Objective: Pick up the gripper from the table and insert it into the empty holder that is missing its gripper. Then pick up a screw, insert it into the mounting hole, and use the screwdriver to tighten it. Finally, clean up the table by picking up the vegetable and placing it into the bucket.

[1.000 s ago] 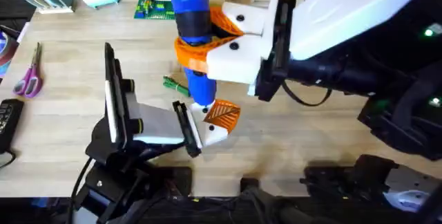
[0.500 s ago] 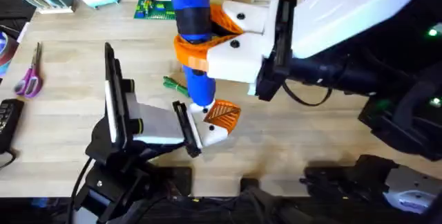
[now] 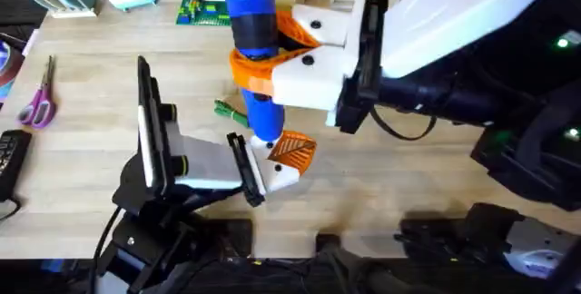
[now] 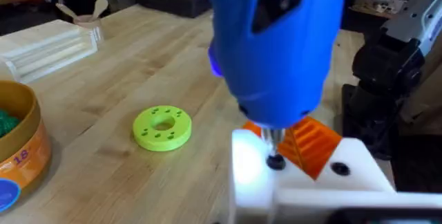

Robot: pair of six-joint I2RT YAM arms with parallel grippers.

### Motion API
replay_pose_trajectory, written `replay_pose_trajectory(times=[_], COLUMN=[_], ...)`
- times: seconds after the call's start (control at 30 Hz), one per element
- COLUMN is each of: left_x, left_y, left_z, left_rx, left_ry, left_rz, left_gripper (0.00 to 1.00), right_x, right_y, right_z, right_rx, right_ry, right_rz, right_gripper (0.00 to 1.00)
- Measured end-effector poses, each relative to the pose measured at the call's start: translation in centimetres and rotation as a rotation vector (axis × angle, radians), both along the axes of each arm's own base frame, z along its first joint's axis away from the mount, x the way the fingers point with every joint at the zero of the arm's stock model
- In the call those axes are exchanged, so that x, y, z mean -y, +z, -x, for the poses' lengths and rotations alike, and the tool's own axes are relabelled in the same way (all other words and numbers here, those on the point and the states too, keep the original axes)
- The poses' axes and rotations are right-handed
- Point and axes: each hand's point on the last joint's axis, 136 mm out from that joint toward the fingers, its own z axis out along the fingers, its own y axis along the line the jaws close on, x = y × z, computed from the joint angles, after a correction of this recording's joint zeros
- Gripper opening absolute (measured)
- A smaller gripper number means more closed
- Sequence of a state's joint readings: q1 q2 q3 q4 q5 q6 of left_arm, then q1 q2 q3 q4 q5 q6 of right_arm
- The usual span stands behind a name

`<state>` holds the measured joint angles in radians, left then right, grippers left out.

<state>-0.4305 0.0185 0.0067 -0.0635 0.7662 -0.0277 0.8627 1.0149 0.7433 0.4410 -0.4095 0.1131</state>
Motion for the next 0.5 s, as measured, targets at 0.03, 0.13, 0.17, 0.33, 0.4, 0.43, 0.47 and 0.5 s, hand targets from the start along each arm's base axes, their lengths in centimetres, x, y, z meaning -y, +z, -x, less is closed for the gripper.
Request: replay_pose_trajectory(times=[0.03, 0.13, 0.17, 0.33, 0.4, 0.43, 0.47, 0.5], left_x=[0.00, 0.00, 0.00, 0.00, 0.00, 0.00, 0.00, 0.00], left_y=[0.00, 0.00, 0.00, -0.01, -0.01, -0.02, -0.02, -0.02], left_z=[0.00, 0.00, 0.01, 0.01, 0.01, 0.01, 0.01, 0.01], left_rx=[0.000, 0.000, 0.000, -0.006, -0.006, -0.006, -0.007, -0.007], left_ry=[0.000, 0.000, 0.000, 0.000, 0.000, 0.000, 0.000, 0.000], left_rz=[0.000, 0.000, 0.000, 0.002, 0.002, 0.002, 0.002, 0.002], left_gripper=[0.005, 0.005, 0.005, 0.005, 0.005, 0.005, 0.005, 0.005], right_x=[0.00, -0.15, -0.25, -0.54, -0.54, -0.54, -0.54, -0.54], right_y=[-0.02, -0.28, -0.45, -0.70, -0.73, -0.73, -0.76, -0.77], right_z=[0.00, -0.10, -0.15, -0.20, -0.21, -0.20, -0.20, -0.21], right_rx=[-0.001, -0.014, -0.020, -0.030, -0.033, -0.034, -0.034, -0.035], right_ry=[0.000, 0.001, 0.002, 0.006, 0.006, 0.006, 0.006, 0.006], right_rz=[0.001, 0.004, 0.007, 0.009, 0.009, 0.009, 0.010, 0.010], right_gripper=[0.026, 0.026, 0.026, 0.026, 0.026, 0.026, 0.026, 0.026])
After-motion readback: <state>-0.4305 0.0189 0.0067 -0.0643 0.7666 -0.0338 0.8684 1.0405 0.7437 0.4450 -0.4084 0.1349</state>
